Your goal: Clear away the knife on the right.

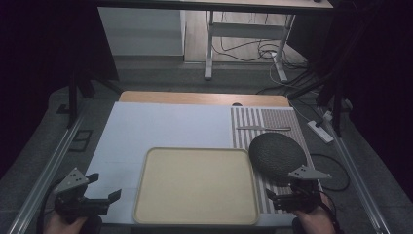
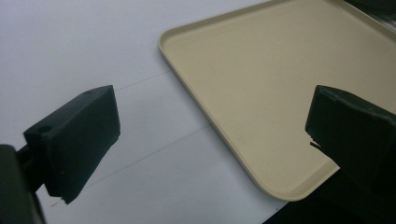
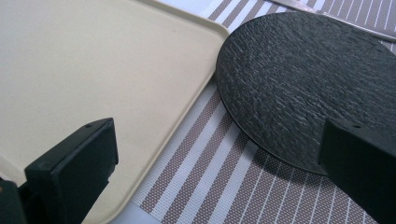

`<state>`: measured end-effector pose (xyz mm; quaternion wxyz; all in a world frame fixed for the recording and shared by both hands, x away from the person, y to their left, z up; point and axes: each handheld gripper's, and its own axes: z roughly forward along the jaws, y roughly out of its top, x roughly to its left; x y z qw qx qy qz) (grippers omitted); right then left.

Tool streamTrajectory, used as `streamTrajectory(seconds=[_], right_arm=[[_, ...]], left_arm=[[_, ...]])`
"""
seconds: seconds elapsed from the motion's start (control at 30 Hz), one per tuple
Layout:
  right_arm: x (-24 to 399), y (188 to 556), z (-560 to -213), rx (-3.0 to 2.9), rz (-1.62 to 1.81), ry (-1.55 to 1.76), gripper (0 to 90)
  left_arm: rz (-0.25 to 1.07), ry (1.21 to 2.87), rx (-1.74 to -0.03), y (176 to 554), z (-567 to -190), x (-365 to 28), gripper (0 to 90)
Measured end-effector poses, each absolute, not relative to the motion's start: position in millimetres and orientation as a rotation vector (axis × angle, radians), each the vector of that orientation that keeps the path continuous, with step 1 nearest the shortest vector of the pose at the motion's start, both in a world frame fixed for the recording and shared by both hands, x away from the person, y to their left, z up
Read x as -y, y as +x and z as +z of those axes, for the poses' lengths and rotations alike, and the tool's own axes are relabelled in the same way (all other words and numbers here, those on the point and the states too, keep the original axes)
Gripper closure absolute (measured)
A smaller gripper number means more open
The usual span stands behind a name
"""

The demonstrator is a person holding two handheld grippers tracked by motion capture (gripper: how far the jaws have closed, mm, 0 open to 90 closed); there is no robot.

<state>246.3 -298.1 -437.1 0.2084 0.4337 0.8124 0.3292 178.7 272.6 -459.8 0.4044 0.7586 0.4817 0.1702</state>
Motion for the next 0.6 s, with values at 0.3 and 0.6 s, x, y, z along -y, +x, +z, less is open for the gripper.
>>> streamTrajectory(seconds=[0.3, 0.6], right_arm=[[296, 250, -437, -2.257, 0.906, 1.187, 0.0], [291, 260, -438, -2.264, 0.905, 1.155, 0.0]], left_arm=[[0.425, 1.909, -1.221, 179, -460, -273, 2.9], [0.415, 1.901, -1.226, 181, -460, -274, 2.9]])
